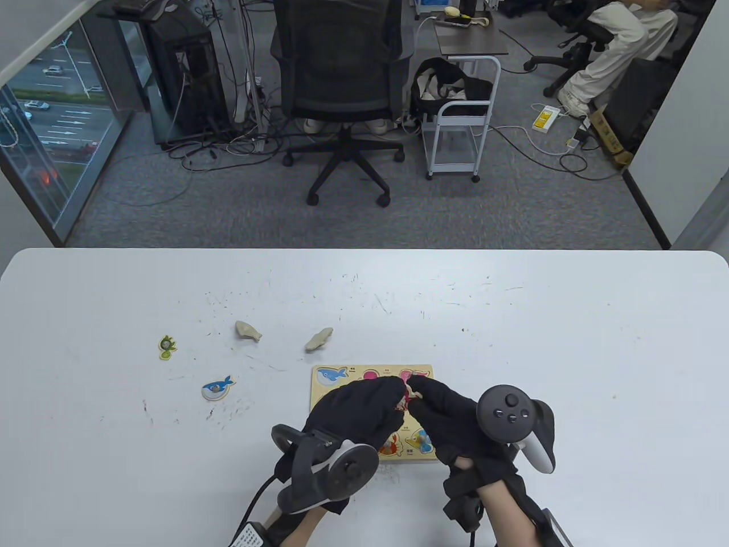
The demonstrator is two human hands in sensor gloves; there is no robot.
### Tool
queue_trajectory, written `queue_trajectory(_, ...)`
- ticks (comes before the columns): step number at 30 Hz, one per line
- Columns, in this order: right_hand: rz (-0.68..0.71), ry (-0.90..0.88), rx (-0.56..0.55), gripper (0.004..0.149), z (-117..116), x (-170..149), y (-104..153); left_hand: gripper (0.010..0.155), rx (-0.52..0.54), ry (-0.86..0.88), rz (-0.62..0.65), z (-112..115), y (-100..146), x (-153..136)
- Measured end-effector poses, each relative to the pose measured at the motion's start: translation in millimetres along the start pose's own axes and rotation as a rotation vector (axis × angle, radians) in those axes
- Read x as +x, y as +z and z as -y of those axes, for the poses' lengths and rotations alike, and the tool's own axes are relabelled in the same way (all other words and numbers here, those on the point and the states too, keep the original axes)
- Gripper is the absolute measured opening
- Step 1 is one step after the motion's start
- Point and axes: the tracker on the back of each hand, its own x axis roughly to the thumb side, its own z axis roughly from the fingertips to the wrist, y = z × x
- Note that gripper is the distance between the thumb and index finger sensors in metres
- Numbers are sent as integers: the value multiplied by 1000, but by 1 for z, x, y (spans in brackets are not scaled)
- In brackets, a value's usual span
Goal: Fit puzzle pieces into frame
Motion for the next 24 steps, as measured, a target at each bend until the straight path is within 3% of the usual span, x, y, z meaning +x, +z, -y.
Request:
queue_trajectory(5, 9, -131, 69, 48, -3, -3, -2, 54, 19, -145, 2, 7, 1, 9)
queue_trajectory(11, 6, -247, 120, 50, -6, -8, -5, 54, 10, -196, -13, 13, 1, 12)
queue_trajectory(24, 30, -277, 159, 52, -10, -8, -6, 48, 23, -228, -40, 20, -1, 7)
